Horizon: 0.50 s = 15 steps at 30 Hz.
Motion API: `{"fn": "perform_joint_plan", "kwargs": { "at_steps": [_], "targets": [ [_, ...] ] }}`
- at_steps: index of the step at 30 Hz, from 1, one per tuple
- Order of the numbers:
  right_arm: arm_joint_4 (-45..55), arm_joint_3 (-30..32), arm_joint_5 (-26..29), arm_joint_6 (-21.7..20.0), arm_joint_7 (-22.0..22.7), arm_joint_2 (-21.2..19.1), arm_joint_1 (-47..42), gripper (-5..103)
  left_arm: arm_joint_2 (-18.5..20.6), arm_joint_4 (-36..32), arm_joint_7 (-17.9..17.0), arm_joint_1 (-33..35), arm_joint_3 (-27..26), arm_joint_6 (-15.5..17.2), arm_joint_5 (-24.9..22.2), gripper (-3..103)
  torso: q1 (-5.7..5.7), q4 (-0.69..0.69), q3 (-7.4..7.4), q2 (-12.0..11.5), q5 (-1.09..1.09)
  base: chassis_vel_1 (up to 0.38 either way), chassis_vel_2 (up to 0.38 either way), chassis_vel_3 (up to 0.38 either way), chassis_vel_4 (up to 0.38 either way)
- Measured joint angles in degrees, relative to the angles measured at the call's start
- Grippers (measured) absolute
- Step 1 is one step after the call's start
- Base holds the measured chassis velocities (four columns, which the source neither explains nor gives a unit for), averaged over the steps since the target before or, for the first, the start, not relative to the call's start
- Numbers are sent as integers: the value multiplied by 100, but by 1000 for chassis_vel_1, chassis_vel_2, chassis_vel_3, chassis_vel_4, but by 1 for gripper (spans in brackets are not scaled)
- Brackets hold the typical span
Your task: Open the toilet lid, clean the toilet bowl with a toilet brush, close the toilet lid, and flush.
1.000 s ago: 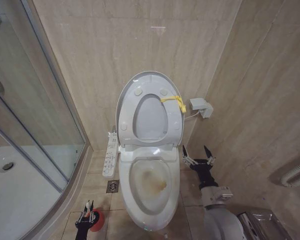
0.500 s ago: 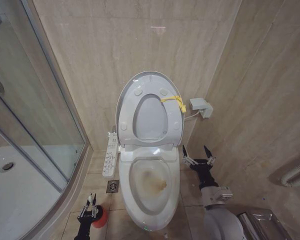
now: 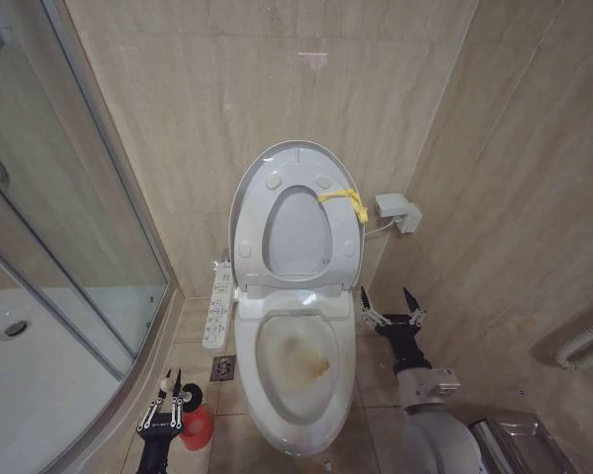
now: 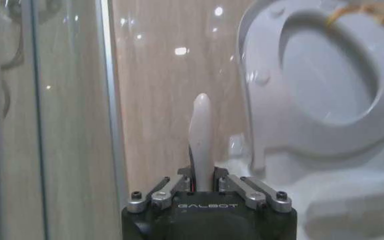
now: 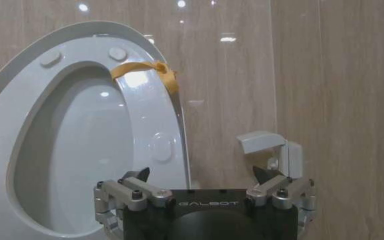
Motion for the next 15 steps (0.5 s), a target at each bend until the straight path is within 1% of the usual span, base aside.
{"fn": "perform_joint_plan", "kwargs": {
  "at_steps": [1, 3, 5, 6, 9, 10, 11, 14, 15],
  "targets": [
    [0, 0, 0, 0, 0, 0, 0, 100, 0, 0, 0, 0, 0, 0, 0, 18, 0, 0, 0, 0, 0, 0, 0, 0, 0],
    [0, 0, 0, 0, 0, 0, 0, 100, 4, -628, -102, 279, 35, 64, 200, 18, 0, 0, 0, 0, 0, 0, 0, 0, 0],
    [0, 0, 0, 0, 0, 0, 0, 100, 8, -763, -120, 338, 41, 83, 241, 18, 0, -1, 0, 0, 0, 0, 0, 0, 0],
    [0, 0, 0, 0, 0, 0, 0, 100, 18, -1066, -151, 467, 53, 134, 328, 18, 0, 0, 0, 0, 0, 0, 0, 0, 0],
    [0, 0, 0, 0, 0, 0, 0, 100, 52, -1665, -173, 717, 99, 241, 437, 18, 0, 0, 0, 0, 0, 0, 0, 0, 0],
    [0, 0, 0, 0, 0, 0, 0, 100, 62, -1806, -173, 764, 122, 277, 450, 18, 0, 0, 0, 0, 0, 0, 0, 0, 0],
    [0, 0, 0, 0, 0, 0, 0, 100, 62, -1806, -173, 764, 122, 277, 450, 18, 0, 0, 0, 0, 0, 0, 0, 0, 0],
    [0, 0, 0, 0, 0, 0, 0, 100, 97, -2265, -150, 847, 265, 426, 466, 18, 0, 0, 0, 0, 1, 0, 0, 0, 0],
    [0, 0, 0, 0, 0, 0, 0, 100, 97, -2265, -150, 847, 265, 426, 466, 18, 0, 0, 0, 0, 1, 0, 0, 0, 0]
  ]
}}
